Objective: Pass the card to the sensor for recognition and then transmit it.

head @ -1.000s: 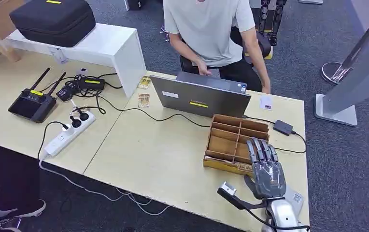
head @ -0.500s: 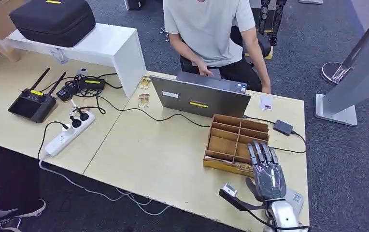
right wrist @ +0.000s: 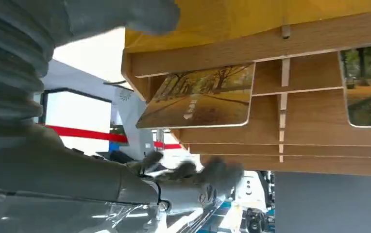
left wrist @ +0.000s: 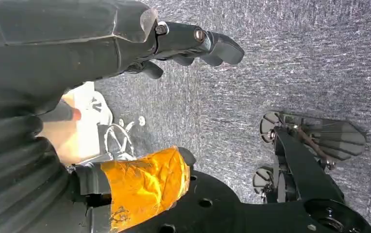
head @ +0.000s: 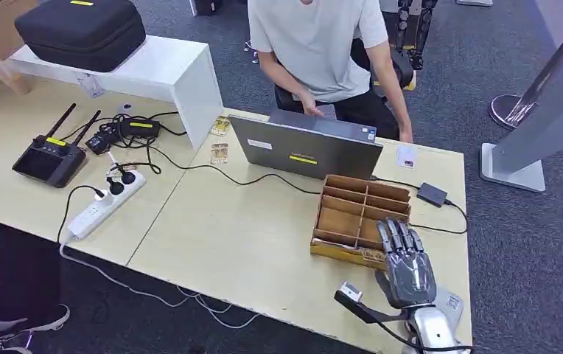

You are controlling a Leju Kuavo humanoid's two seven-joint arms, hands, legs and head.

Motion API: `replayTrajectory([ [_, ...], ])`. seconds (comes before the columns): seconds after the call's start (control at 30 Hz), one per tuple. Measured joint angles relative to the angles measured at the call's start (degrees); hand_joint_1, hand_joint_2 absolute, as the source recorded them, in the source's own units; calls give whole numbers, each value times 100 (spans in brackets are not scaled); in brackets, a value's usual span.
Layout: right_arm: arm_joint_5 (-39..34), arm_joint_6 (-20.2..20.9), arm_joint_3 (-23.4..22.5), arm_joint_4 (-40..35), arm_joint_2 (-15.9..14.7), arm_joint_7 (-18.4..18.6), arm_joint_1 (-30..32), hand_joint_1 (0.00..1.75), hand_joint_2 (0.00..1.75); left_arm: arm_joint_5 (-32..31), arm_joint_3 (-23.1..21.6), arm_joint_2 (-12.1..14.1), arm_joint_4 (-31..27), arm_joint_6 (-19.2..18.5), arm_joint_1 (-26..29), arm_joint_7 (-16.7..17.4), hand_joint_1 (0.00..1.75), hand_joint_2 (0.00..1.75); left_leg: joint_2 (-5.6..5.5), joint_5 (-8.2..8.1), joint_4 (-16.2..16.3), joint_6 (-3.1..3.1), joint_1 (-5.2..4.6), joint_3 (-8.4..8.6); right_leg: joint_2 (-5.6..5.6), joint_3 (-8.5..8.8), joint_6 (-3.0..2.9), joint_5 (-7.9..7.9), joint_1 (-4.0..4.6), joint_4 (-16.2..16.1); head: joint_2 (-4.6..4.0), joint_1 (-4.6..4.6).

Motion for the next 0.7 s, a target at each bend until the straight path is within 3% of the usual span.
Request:
replayTrajectory([
  [0.7, 18, -37, -7, 4, 15, -20, -11, 175, 175, 48, 48, 0, 2, 15, -2, -15, 0, 175, 0, 0, 0, 0, 0, 0, 0, 0, 0, 0, 0, 0, 0, 0],
])
